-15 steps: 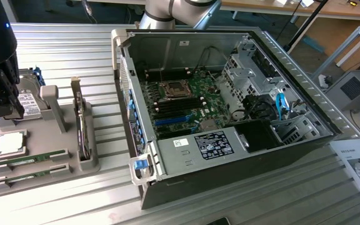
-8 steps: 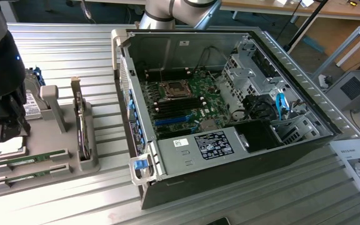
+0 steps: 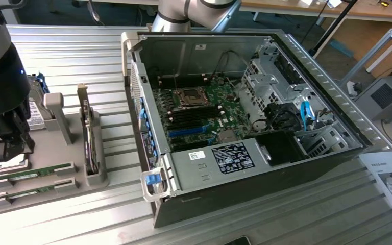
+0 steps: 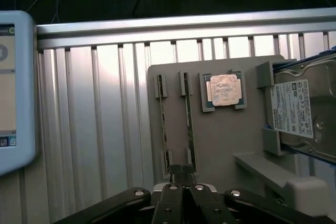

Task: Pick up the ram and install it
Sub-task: 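Pick up the ram and move it above insertion slot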

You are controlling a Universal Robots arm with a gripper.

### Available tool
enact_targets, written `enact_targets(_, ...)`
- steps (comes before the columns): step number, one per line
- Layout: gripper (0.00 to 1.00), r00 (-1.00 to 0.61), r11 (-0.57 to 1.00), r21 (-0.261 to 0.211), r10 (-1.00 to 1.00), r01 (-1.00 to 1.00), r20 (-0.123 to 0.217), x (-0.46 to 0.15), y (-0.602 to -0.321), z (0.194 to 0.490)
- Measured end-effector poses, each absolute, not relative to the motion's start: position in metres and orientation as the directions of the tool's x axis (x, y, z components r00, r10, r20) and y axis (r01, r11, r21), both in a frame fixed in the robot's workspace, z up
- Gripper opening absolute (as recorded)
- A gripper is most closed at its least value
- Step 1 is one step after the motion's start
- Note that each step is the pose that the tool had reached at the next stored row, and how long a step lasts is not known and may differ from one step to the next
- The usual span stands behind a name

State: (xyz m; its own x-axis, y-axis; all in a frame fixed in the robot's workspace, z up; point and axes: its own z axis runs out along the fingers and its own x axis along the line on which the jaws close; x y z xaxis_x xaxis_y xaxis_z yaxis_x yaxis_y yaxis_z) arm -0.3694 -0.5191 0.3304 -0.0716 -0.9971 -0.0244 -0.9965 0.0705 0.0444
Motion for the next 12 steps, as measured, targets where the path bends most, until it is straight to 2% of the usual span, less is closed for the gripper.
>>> enact_targets(12, 0.11, -0.072, 0.07, 0.044, -0.997, -0.997, -0.024, -0.369, -0.525, 0.315)
